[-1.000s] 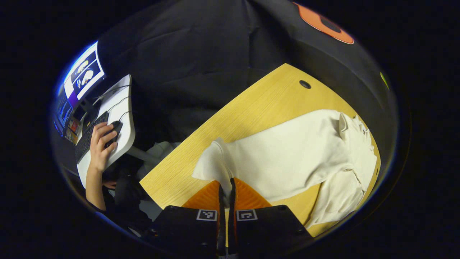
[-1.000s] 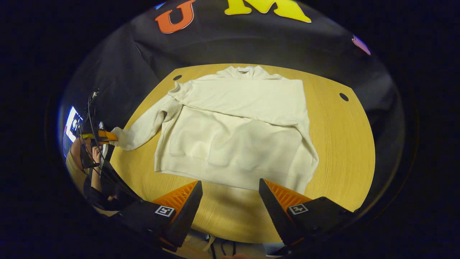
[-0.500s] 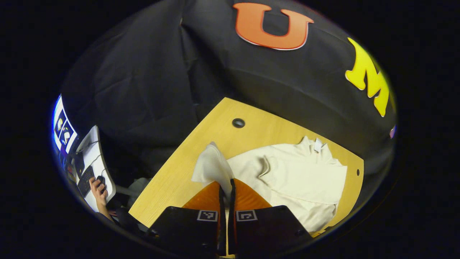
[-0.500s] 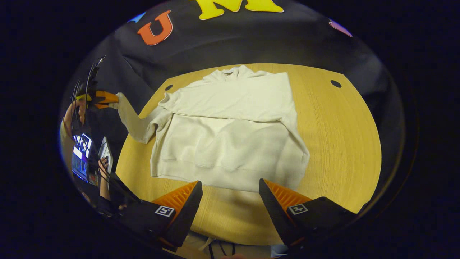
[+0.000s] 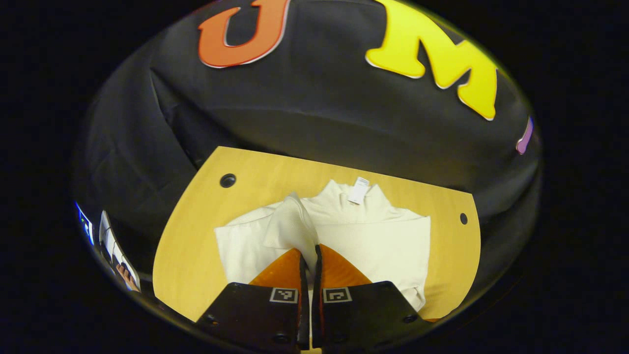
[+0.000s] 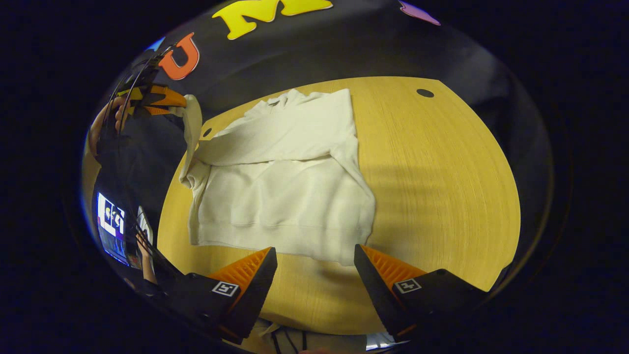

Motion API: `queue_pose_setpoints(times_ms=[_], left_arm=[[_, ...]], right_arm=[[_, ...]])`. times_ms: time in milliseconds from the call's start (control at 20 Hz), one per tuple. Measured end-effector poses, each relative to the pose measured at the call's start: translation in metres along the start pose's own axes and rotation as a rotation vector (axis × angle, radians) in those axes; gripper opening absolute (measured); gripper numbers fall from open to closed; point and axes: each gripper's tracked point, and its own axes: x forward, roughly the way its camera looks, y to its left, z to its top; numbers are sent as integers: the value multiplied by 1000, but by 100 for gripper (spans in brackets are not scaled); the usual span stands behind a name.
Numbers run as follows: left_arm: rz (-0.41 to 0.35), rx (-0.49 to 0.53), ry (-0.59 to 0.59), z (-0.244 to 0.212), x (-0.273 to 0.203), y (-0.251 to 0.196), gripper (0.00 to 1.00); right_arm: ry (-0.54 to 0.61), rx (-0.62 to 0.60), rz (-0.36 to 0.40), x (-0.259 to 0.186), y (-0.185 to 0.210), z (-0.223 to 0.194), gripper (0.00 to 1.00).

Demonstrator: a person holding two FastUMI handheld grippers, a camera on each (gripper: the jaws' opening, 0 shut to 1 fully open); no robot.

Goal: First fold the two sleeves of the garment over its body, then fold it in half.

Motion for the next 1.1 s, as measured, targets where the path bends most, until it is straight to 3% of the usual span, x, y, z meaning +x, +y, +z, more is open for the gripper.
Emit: queue_pose_setpoints(times_ms=[350,600,800,900,950,1000,1050,1100], left_arm=[[-108,116,84,-24,42,-145,5],[-111,137,147,-43,65,-200,6],[-149,91,154,-37,63,-226,10],[-190,51,164,-47,68,-226,17],[-197,40,171,-46,63,-227,32],[-182,39,175,-45,60,-224,54],[-175,39,180,-45,57,-221,47],[-171,27,178,-45,55,-218,54]], right_arm=[[19,77,-33,1,-52,2,98],[37,94,-47,2,-66,0,98],[44,96,-46,1,-68,-4,98],[41,96,-51,-2,-70,-5,98],[39,97,-57,-1,-71,-5,98],[38,99,-64,-1,-73,-5,94],[37,100,-65,-2,-71,-5,94],[36,97,-70,-2,-71,-4,94]])
